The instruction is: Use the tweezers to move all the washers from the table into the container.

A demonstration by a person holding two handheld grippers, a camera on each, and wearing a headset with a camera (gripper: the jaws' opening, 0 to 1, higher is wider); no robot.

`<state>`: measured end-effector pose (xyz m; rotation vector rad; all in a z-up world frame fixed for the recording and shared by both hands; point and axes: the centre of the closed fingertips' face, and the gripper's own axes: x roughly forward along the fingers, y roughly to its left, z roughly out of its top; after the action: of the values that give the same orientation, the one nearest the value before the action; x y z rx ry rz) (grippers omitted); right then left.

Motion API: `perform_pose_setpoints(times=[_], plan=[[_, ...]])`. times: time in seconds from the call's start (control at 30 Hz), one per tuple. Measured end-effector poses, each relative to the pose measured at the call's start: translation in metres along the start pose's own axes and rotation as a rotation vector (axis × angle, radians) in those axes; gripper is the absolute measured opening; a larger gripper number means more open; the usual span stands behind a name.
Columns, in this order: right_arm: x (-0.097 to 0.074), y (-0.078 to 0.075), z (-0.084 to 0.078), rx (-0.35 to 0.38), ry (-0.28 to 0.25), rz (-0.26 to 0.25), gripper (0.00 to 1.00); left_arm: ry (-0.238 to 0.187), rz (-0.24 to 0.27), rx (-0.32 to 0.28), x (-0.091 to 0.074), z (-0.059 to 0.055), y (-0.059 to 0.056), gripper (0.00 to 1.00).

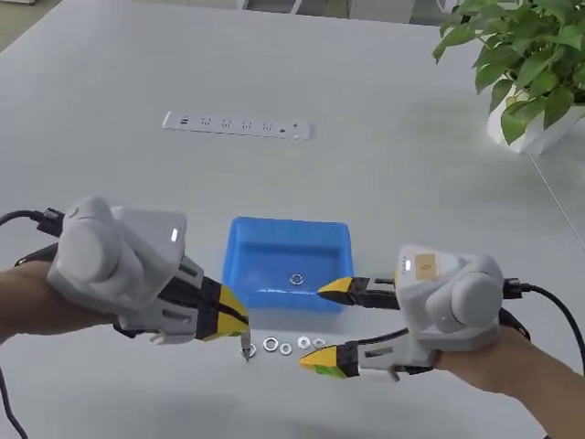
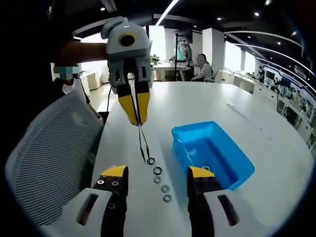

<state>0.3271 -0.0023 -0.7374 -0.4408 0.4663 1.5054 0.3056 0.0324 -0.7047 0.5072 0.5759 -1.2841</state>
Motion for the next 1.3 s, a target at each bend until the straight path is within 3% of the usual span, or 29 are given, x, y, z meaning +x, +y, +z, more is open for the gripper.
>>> perform_pose_setpoints(times=[0.43,0.87,1.3], plan=[[0.04,0.019,0.001,-0.07,0.025,0.118,0.31,0.011,-0.016,0.005,0.001,0.001,0.0,0.05],[0.059,0.022,0.011,-0.102,0.011,0.153,0.21,0.013,-0.021,0.001,0.001,0.001,0.001,0.05],[0.071,0.024,0.003,-0.118,0.042,0.166,0.14,0.014,-0.023,-0.002,0.001,-0.002,0.003,0.05]])
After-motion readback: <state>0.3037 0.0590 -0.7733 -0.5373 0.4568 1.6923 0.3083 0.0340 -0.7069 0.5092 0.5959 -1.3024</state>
